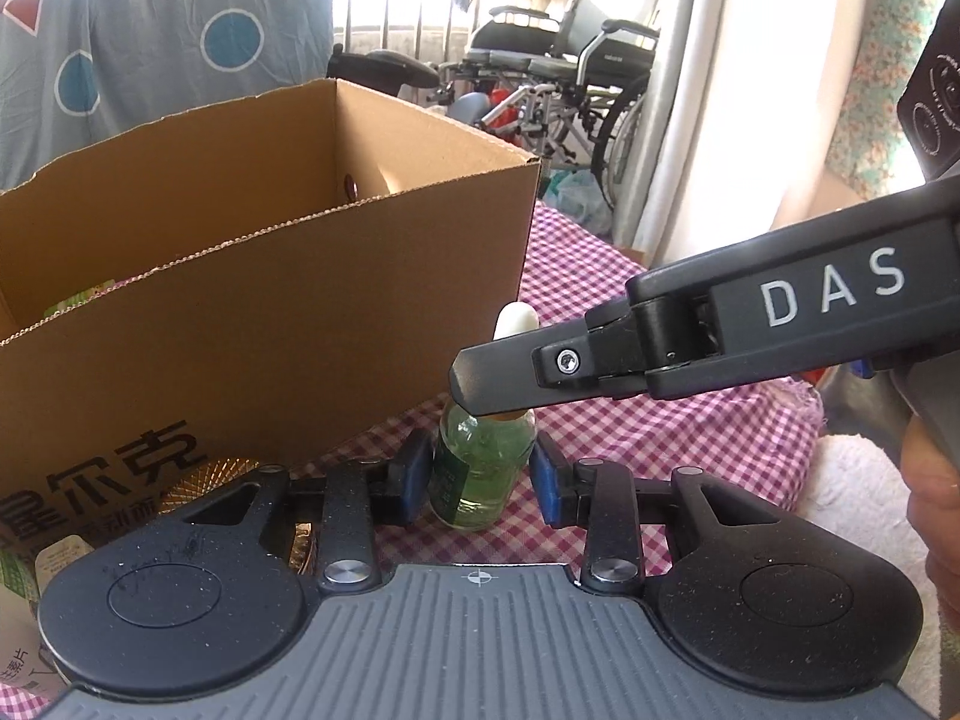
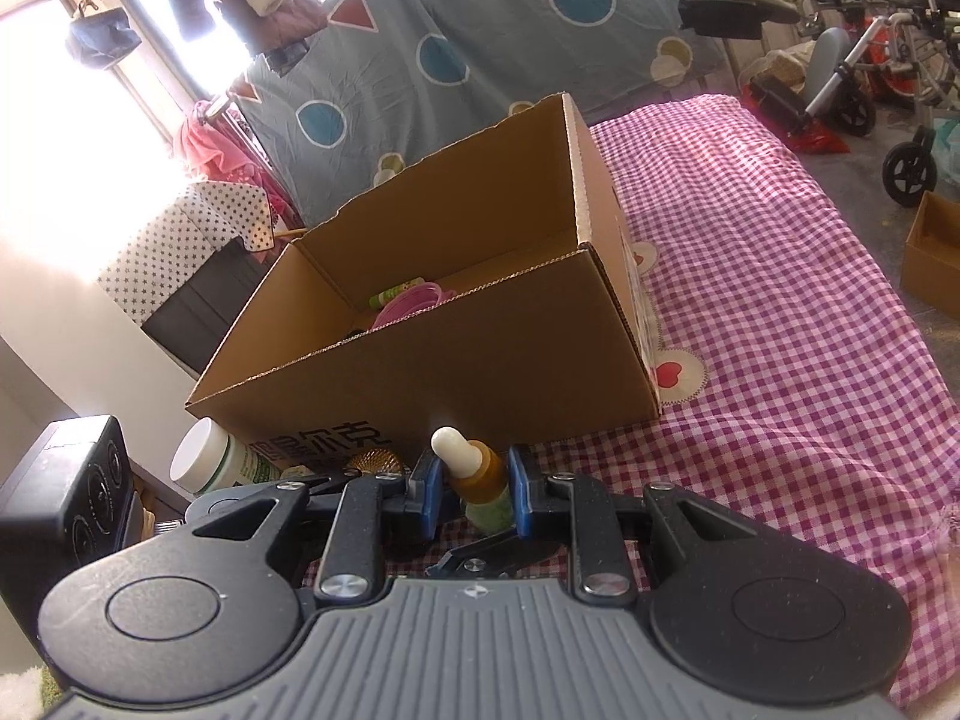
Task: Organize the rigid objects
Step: 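Lift the green dropper bottle with the right tool over the box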
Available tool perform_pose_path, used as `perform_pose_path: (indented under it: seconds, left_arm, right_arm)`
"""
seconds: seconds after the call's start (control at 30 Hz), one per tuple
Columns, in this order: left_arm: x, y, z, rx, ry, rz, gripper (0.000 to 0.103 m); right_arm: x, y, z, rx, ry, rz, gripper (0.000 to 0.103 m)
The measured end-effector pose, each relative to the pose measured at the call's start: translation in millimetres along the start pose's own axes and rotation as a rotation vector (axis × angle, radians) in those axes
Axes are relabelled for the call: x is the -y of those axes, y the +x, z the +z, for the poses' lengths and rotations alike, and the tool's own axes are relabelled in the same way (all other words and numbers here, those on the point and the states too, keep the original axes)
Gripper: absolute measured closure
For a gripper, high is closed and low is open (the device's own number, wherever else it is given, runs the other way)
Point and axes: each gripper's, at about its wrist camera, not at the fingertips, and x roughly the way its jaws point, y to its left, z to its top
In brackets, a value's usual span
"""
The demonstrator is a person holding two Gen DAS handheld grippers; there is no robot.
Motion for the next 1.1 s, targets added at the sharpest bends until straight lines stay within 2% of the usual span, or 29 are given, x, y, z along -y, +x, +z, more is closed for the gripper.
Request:
perform_pose_path:
  seconds: [0.53,1.1]
  left_arm:
    - [-2,5,2,-0.019,-0.039,0.0,0.07]
    - [4,-37,11,0.055,-0.036,0.047,0.07]
  right_arm:
    - [-2,2,3,-0.002,0.0,0.003,0.077]
    - [-38,-25,10,0.047,-0.078,0.034,0.077]
